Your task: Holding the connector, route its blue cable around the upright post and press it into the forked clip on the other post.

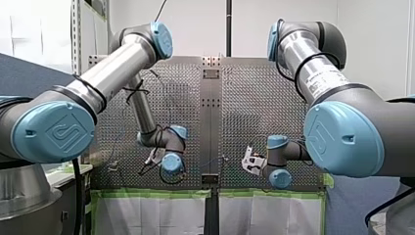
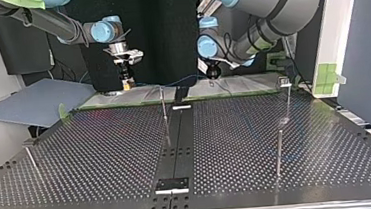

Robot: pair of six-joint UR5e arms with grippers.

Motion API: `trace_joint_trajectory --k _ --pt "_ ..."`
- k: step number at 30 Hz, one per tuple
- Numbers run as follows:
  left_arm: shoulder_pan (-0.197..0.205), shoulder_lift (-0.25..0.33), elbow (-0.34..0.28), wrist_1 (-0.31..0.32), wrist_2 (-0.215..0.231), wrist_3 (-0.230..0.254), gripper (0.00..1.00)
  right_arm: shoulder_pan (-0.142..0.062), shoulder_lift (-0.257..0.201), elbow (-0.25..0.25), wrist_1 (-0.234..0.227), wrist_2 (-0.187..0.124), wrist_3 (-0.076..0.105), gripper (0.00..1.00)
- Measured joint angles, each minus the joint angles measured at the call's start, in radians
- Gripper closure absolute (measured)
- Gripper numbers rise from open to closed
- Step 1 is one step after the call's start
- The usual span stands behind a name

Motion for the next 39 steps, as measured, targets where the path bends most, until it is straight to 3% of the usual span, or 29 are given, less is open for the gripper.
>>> trace_joint_trajectory --k 11,25,39 --pt "-0.022 -0.023 0.027 -0.006 0.029 -0.044 0.00 0.000 0.000 0.000 -0.001 -0.001 0.002 1.00" --pt "-0.058 -0.024 0.038 -0.038 0.149 -0.166 0.00 0.000 0.000 0.000 -0.003 -0.001 0.000 1.00" --pt "-0.072 -0.024 0.040 0.042 0.201 -0.298 0.00 -0.003 0.000 0.000 0.001 -0.003 0.000 1.00"
